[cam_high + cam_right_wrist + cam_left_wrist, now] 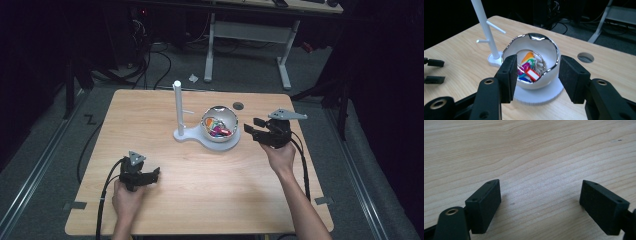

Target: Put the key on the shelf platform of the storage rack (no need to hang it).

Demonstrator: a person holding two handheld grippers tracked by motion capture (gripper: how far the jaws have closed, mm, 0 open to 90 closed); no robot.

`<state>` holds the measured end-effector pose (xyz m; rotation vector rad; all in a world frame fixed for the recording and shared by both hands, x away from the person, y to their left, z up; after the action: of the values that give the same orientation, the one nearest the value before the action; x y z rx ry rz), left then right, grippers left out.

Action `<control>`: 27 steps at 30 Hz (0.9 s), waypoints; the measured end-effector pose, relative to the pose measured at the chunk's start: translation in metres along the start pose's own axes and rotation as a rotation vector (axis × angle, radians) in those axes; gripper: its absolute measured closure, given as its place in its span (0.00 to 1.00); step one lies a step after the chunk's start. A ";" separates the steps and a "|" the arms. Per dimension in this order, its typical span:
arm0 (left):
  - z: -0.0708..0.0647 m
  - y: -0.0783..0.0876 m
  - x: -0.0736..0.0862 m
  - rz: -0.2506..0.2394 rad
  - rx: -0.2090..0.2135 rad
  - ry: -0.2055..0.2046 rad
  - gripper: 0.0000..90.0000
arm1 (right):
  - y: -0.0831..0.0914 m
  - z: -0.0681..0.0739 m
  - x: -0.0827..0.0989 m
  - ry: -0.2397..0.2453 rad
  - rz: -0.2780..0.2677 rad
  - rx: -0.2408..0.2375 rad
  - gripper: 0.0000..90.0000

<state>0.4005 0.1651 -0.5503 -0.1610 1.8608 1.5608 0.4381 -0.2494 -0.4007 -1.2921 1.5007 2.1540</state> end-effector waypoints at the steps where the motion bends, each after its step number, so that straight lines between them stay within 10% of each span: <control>1: 0.000 0.000 0.000 0.000 0.000 0.000 0.20 | 0.002 0.000 0.002 -0.006 0.001 0.002 0.55; 27: 0.000 0.000 0.000 0.000 0.000 0.000 0.20 | 0.053 0.009 0.030 -0.004 -0.048 0.051 0.55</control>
<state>0.4005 0.1650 -0.5502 -0.1606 1.8602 1.5614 0.3836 -0.2751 -0.3885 -1.2935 1.4972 2.0736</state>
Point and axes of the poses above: each handheld gripper's, and its own axes: y roughly backward along the jaws, x roughly out of its underside, z roughly to its left, the point moved 3 cm from there along -y, roughly forward along the jaws, and after that the axes turned 10 degrees about z, right-handed, at the moved point
